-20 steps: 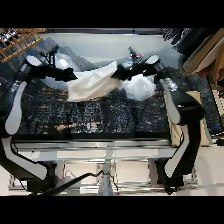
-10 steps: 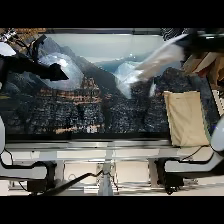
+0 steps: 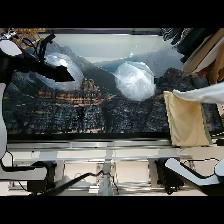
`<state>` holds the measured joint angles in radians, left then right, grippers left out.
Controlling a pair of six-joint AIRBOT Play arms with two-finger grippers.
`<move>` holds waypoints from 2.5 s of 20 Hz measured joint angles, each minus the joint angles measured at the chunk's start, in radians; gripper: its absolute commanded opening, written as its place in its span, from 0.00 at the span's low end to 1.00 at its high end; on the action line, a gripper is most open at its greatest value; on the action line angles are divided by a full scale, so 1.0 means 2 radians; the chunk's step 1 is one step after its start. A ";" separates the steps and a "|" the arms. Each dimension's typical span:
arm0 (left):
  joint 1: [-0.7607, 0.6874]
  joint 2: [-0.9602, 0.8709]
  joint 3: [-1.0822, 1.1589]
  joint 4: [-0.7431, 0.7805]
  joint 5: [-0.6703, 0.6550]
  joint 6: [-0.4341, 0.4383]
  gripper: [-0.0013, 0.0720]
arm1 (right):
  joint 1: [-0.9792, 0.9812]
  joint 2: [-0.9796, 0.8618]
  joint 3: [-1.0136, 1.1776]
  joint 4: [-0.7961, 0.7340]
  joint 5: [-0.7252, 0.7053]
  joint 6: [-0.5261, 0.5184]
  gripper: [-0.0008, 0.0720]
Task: Fold the clothes and pants, and hang the long-sleeved shirts on hangers.
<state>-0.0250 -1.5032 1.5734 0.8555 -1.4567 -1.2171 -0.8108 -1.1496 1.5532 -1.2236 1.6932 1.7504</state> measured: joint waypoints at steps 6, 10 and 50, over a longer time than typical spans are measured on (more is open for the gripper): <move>0.003 0.000 0.000 0.001 0.007 0.015 0.02 | -0.051 0.037 -0.193 -0.095 0.026 0.015 0.11; 0.004 0.000 0.000 0.001 0.017 0.020 0.04 | -0.062 0.036 -0.275 -0.132 0.041 0.000 0.96; 0.094 0.092 0.000 0.423 0.115 -0.204 0.04 | 0.520 -0.010 -0.229 -0.041 -0.702 -0.196 0.24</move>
<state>0.1627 -1.3186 1.5734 1.7016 -1.2259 -1.6241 0.2295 -1.1694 1.0962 -1.3056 0.2882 1.3594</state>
